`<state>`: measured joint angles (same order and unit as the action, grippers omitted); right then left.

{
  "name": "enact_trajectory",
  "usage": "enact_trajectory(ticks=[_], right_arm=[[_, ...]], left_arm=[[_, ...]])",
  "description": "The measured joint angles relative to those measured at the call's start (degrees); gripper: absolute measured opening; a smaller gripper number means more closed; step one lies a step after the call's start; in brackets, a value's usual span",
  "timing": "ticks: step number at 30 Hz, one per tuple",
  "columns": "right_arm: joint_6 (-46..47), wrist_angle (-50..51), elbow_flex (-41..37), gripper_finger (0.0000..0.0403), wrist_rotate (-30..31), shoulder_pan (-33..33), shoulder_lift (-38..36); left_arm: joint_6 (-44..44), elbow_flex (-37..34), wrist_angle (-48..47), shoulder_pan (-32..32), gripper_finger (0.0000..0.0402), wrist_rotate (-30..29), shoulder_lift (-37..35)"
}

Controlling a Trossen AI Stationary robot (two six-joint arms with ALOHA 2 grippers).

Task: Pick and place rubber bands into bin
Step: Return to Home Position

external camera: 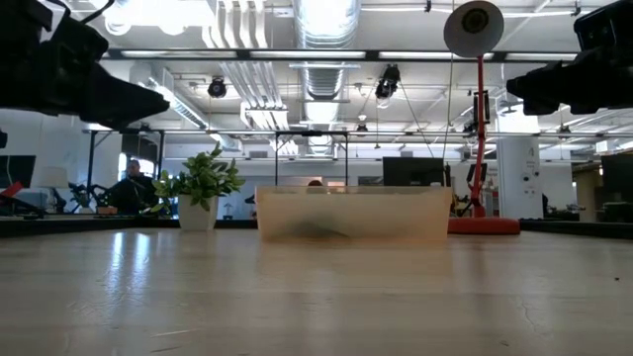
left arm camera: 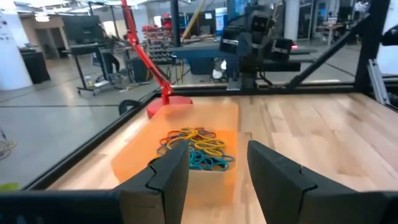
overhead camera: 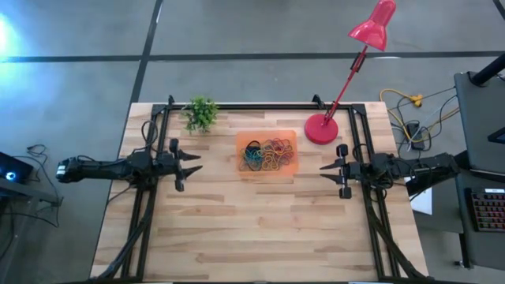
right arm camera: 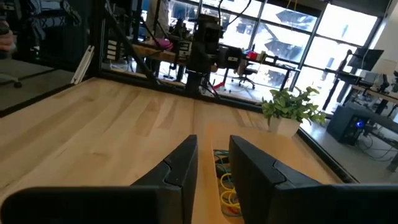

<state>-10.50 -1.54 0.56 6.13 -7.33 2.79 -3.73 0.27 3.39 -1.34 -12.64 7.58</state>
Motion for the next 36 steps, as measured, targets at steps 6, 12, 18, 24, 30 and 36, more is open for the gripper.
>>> enact_trajectory(ticks=[6,12,18,24,30,36], right_arm=[[0.0,0.0,0.0,0.0080,0.0,0.0,0.0],[0.0,0.1,0.0,0.0070,-0.1,0.0,0.0],[0.0,0.1,0.0,0.0070,-0.1,0.0,0.0],[0.0,0.1,0.0,0.0078,-0.1,0.0,0.0],[0.0,0.1,0.0,0.0084,-0.1,0.0,0.0],[0.0,0.1,0.0,0.0082,-0.1,0.0,0.0]], left_arm=[[-1.3,0.0,0.1,0.0,0.0148,3.6,1.5],[-4.2,0.0,0.1,0.0,0.0148,11.1,1.3],[-6.3,0.1,-2.2,0.0,0.0148,14.6,-3.0],[-8.7,0.2,-2.6,0.0,0.0148,14.7,-5.9],[-8.7,0.2,-2.9,0.0,0.0148,14.7,-4.4],[-8.7,0.2,-2.3,0.0,0.0148,14.7,-3.3]])
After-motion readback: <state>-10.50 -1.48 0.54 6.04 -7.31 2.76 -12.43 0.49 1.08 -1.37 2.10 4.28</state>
